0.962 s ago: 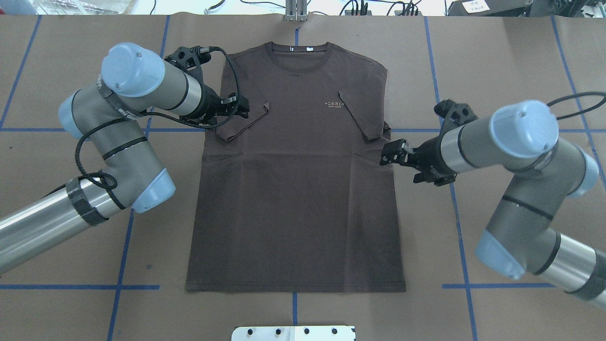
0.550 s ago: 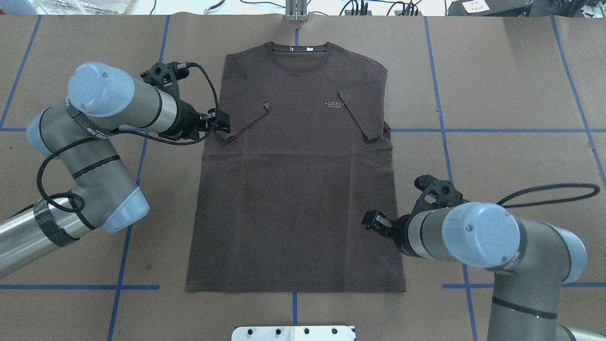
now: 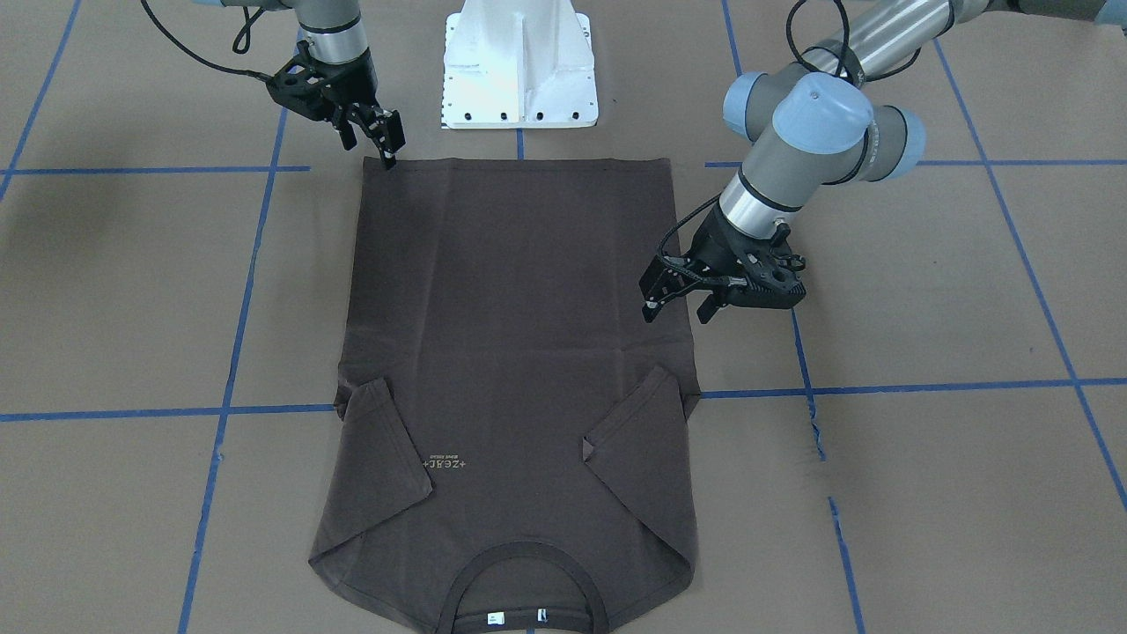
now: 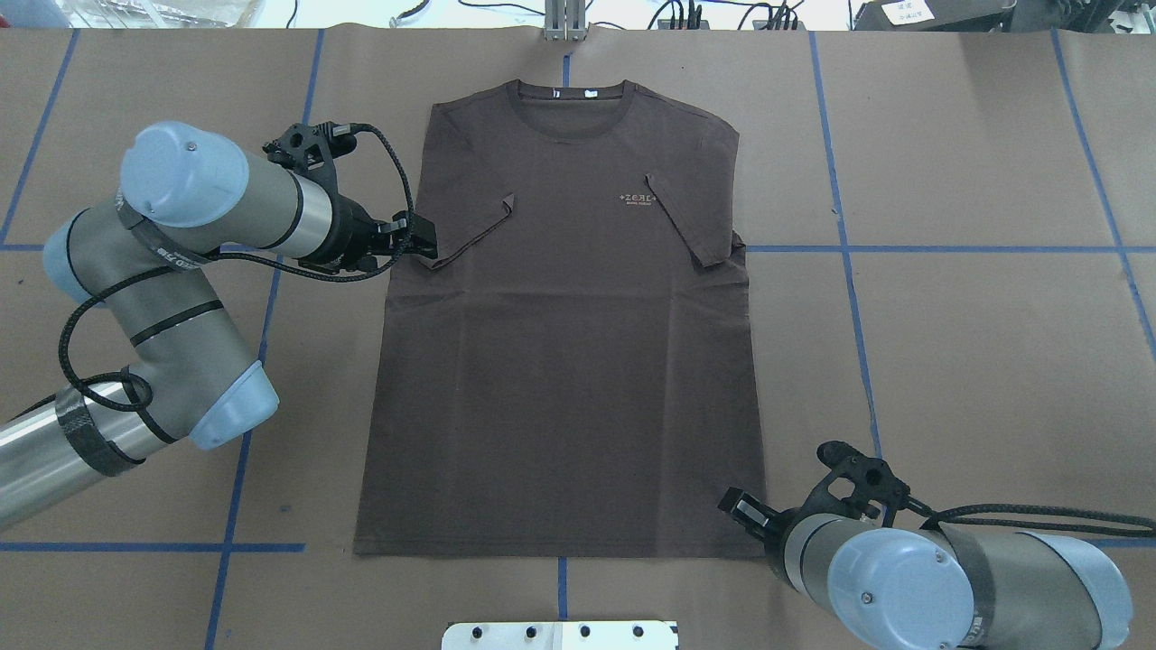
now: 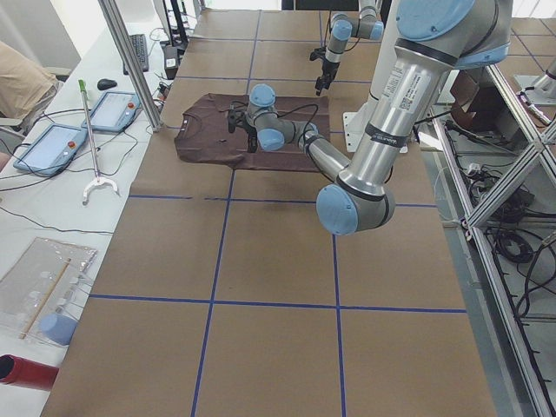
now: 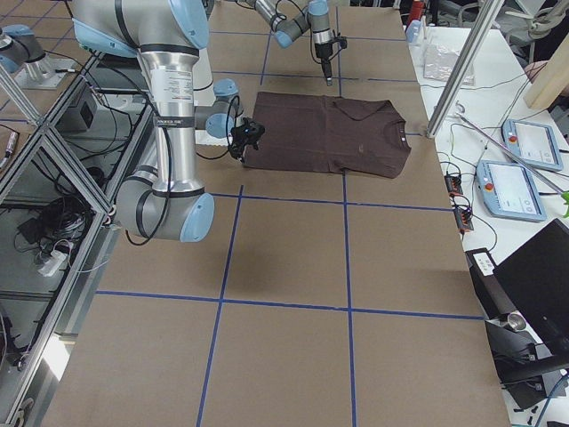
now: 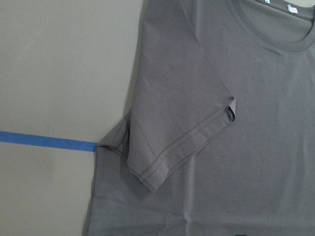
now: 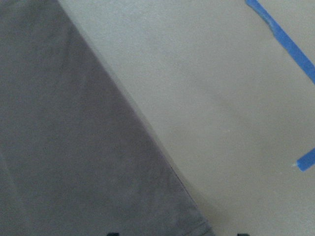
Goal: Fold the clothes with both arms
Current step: 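Move the right gripper to the hem corner nearest the robot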
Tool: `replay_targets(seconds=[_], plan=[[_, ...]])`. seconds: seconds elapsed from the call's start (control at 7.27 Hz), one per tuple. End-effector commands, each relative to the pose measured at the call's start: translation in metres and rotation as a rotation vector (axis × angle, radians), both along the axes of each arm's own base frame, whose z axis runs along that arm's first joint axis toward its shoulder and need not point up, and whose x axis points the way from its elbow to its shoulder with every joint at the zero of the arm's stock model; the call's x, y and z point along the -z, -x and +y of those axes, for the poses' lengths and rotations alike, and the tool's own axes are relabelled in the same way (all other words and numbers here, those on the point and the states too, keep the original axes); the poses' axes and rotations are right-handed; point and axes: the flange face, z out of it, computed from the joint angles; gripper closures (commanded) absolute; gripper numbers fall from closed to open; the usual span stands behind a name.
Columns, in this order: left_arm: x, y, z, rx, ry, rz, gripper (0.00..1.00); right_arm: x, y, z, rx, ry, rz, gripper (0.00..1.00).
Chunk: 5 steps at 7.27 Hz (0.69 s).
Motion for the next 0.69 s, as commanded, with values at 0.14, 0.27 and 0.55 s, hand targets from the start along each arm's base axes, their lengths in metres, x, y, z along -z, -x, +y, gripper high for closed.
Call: replay_targets(seconds=[0.14,0.27,0.55], plan=[[0.01,0.004,0.005,0.005,0.016,0.025,0.12,-0.019,0.015,0.014,0.017,0.01,0.037,0.17],[0.01,0.004,0.005,0.005,0.016,0.025,0.12,-0.025,0.02,0.018,0.025,0.011,0.051,0.17],[0.01,0.004,0.005,0.005,0.016,0.025,0.12,-0.024,0.023,0.021,0.032,0.012,0.048,0.28]])
